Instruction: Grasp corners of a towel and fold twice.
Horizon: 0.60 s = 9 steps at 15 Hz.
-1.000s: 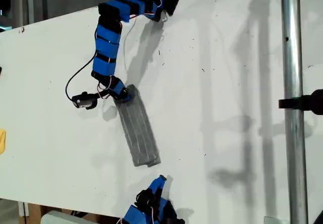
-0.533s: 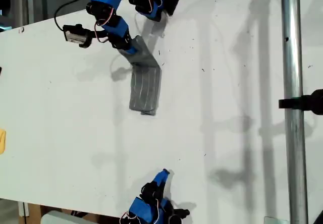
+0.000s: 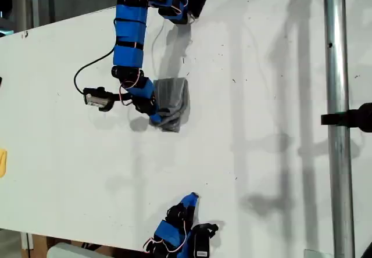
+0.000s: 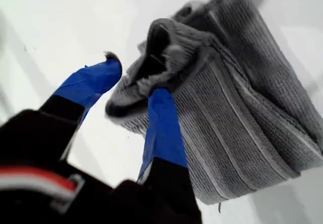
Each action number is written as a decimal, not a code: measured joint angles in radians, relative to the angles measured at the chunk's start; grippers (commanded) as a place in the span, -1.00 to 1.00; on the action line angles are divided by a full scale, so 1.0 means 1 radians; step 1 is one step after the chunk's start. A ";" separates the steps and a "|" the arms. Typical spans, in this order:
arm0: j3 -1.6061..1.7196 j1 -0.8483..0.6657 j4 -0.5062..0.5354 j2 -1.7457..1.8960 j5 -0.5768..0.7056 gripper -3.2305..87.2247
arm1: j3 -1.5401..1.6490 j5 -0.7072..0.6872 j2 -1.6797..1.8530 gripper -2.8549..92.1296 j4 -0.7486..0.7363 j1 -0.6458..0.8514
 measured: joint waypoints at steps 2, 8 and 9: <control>0.003 -0.002 0.043 0.000 0.028 -0.97 | 0.014 -0.005 0.126 -0.60 -0.002 0.063; 0.003 0.003 0.043 0.000 0.232 -0.97 | 0.920 0.035 1.126 -0.95 0.132 0.089; 0.003 -0.003 0.043 0.000 0.291 -0.97 | 1.095 0.092 1.351 -0.92 0.210 0.052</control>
